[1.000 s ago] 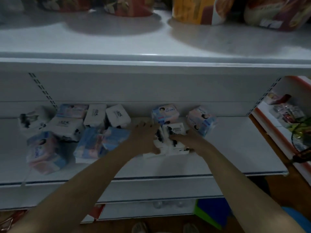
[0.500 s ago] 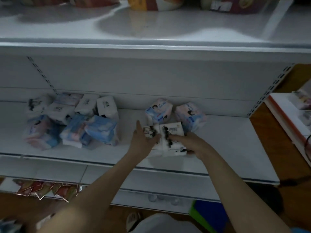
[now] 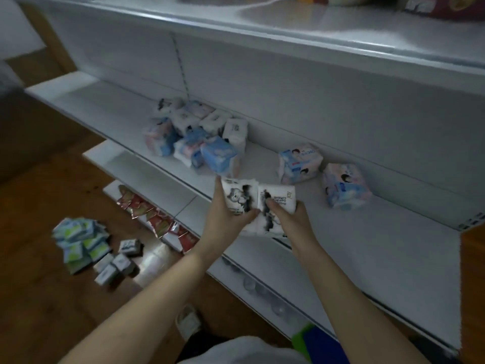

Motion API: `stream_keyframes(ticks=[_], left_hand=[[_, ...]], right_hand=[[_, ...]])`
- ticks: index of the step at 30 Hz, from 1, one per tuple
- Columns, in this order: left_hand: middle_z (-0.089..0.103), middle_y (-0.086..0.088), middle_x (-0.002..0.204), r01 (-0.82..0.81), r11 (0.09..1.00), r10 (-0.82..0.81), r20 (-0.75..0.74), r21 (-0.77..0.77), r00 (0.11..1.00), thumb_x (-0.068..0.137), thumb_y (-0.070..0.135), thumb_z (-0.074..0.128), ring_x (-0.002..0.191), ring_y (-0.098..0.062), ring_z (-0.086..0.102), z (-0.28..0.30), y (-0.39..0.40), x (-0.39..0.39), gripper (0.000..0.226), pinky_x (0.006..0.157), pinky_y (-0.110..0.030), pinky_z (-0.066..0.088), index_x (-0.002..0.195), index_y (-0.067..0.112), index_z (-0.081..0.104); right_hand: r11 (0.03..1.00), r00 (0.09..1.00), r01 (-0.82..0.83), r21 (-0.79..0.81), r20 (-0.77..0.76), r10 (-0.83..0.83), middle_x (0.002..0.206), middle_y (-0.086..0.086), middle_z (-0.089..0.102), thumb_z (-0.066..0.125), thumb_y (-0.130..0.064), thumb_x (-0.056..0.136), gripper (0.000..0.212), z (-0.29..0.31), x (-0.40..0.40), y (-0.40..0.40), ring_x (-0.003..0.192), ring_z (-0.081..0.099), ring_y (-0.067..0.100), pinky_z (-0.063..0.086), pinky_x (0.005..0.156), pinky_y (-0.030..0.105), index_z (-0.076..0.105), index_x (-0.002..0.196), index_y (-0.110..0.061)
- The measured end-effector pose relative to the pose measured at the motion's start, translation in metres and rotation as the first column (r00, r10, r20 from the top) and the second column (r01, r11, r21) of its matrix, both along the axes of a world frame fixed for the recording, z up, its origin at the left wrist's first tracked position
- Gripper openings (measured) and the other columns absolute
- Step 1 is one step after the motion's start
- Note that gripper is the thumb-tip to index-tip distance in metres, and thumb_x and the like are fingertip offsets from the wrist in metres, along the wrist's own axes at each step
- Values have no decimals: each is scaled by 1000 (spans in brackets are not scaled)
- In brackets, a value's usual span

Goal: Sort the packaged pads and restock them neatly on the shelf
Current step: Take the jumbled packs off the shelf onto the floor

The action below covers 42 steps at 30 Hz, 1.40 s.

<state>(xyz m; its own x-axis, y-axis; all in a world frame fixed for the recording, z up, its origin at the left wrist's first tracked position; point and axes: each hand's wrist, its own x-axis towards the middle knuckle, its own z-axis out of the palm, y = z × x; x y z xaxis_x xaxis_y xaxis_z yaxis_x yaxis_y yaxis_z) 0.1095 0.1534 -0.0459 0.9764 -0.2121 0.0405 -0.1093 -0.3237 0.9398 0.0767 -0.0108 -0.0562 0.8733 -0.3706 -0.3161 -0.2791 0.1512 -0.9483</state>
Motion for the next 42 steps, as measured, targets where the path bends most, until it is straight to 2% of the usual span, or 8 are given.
stream_keyframes(ticks=[5,13,17,21,26,33,37,42], left_hand=[[56,21,127,-228,974,228,24,-3,973,74,33,84,107,16,54,8,46,-25,97,86,-5,46,150,32,24],[42,9,145,-388,917,390,-3,97,921,55,50,87,134,-9,40,4,164,-61,123,111,-39,37,152,37,12],[40,9,147,-515,841,530,-56,168,846,57,41,88,135,-12,39,-14,257,-101,121,111,-39,37,150,45,10],[40,4,147,-589,736,645,-85,333,759,64,36,85,133,-20,41,-33,350,-148,117,105,-38,40,148,52,5],[42,-2,132,-538,630,712,-141,559,688,62,37,87,122,-31,46,-60,449,-200,118,93,-45,48,145,55,5],[41,1,120,-530,602,763,-235,597,603,64,39,86,106,-27,57,-93,513,-205,111,80,-40,53,145,51,11],[40,3,117,-535,631,756,-290,562,587,71,48,81,98,-21,57,-114,527,-166,102,71,-34,55,146,51,12],[41,4,112,-527,625,767,-327,576,553,77,52,75,90,-21,59,-160,560,-74,93,67,-35,55,146,49,13]], right_hand=[[990,989,-143,-13,31,143,108,-1,69,75,-35,83,45,6,-1,45,93,67,9,55,76,26,55,119,-17],[916,916,-401,21,-11,401,94,-1,76,80,-31,80,35,8,-11,161,76,74,10,62,65,43,63,110,-24],[845,847,-532,-54,-35,531,103,3,74,85,-29,74,53,-8,-21,250,82,74,12,58,58,28,59,117,-17],[654,695,-709,-265,-101,712,104,-6,71,88,-42,65,65,-32,-29,334,94,71,13,60,78,35,54,118,-24],[347,520,-786,-512,-243,819,102,-12,63,84,-44,65,65,-50,-38,414,89,64,7,57,75,36,47,117,-32],[109,318,-883,-456,-414,853,105,-11,62,83,-47,65,73,-88,-14,477,91,64,8,58,78,36,43,123,-31],[115,275,-931,-348,-454,848,108,-9,62,81,-44,71,66,-115,28,499,94,63,7,53,72,26,41,123,-29],[262,329,-943,-203,-479,814,118,-2,61,75,-40,81,67,-178,123,539,106,64,17,55,92,43,37,132,-20]])
